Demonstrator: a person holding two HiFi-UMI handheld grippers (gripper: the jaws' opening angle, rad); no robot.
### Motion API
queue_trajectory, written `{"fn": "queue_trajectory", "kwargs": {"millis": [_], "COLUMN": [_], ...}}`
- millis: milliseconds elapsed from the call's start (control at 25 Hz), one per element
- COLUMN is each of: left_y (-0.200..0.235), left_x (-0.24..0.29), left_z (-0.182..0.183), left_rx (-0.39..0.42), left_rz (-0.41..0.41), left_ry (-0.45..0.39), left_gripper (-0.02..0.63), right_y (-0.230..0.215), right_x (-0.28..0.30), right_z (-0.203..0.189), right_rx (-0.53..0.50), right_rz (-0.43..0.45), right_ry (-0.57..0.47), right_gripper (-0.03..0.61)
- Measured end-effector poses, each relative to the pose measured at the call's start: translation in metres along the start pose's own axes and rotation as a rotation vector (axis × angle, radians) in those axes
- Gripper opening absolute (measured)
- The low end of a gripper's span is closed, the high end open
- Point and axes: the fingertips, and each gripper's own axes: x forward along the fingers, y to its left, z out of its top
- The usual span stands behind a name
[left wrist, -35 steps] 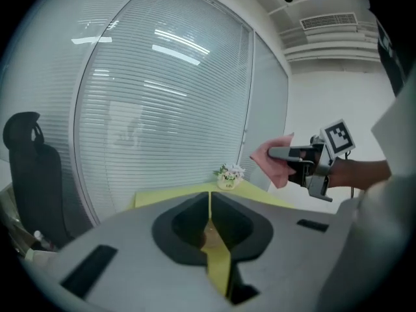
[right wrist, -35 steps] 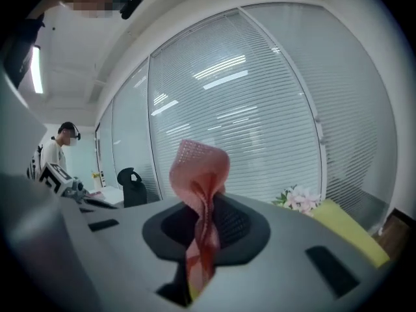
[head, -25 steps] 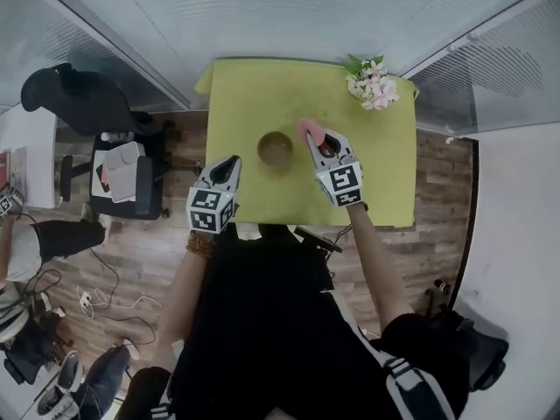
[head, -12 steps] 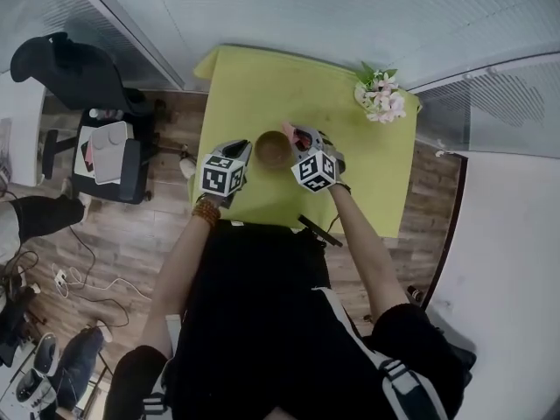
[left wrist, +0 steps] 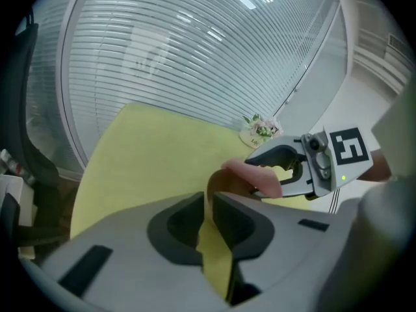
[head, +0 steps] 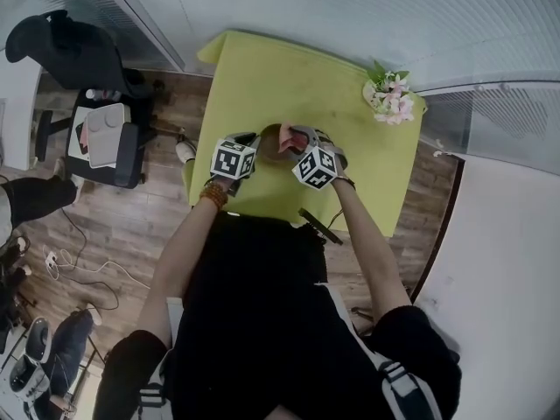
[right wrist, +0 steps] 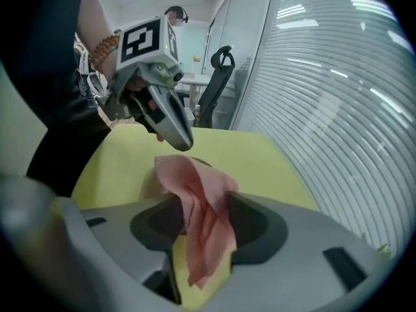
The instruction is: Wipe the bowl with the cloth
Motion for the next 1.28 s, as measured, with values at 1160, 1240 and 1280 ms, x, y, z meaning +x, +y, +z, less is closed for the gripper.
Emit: {"fn": "queue_trajectory", "kwargs": {"millis": [1160,1240,1280], "left_y": [-0.005,-0.003,-0.002], "left_x": [0.032,0.034,0.034], "left_z": [-0.005,-0.005,-0.005], "left_rx": [0.035,0.040,0.043], "left_rz": [-0.008,0.007,0.016], "left_ry": [0.092,0.094,0.098], "left_gripper": [0.064,0.064,0.064], "right_y": [-0.008,-0.008,-0.010], "right_x": [0.009,0.016,0.019], "right_z": [0.006,0.000,-0.003], "right_rx": [0.209,0.172,0.159], "right_rz": [0.063,0.031,0.014], "right_ry": [0.029,0.070,0.089], "right_gripper": [0.241,0.239,0.239]}}
